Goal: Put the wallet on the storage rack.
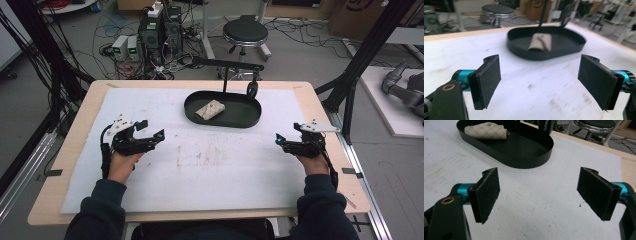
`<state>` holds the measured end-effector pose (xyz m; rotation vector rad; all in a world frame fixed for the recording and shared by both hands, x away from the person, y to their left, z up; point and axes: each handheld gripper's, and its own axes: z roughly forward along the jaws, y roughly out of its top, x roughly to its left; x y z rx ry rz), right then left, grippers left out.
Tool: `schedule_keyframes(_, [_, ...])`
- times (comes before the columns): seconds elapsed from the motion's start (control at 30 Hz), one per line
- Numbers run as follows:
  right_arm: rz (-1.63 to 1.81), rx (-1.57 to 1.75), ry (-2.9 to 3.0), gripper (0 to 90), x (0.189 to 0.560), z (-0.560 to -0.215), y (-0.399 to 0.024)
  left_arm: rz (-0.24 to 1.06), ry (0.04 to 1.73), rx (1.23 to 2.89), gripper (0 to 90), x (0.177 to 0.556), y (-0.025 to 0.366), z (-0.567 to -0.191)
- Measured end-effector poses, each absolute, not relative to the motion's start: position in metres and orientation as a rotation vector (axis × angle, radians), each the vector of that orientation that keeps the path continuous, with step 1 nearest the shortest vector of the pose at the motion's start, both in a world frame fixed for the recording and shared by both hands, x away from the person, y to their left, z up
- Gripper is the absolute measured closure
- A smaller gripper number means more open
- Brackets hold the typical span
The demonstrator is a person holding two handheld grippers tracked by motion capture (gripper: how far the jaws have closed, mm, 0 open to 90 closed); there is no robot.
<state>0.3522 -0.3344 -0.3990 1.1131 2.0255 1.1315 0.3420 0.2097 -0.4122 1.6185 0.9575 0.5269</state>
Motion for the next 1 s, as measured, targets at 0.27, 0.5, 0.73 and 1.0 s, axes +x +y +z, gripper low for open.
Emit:
schedule_keyframes(0.27, [1.127, 1.074, 2.052, 18.9, 0.352, -0.401, -0.331, 0.606, 0.945, 1.552, 18.3, 0.326, 0.222, -0.410])
schedule_keyframes(0.5, [1.135, 1.070, 2.056, 18.9, 0.348, -0.402, -0.331, 0.642, 0.964, 1.517, 18.3, 0.321, 0.232, -0.410])
schedule_keyframes(0.73, [1.129, 1.075, 2.048, 18.9, 0.347, -0.401, -0.332, 0.613, 0.966, 1.517, 18.3, 0.322, 0.233, -0.413])
schedule_keyframes(1.0, [1.119, 1.089, 2.036, 18.9, 0.345, -0.401, -0.332, 0.619, 0.942, 1.532, 18.3, 0.319, 0.229, -0.413])
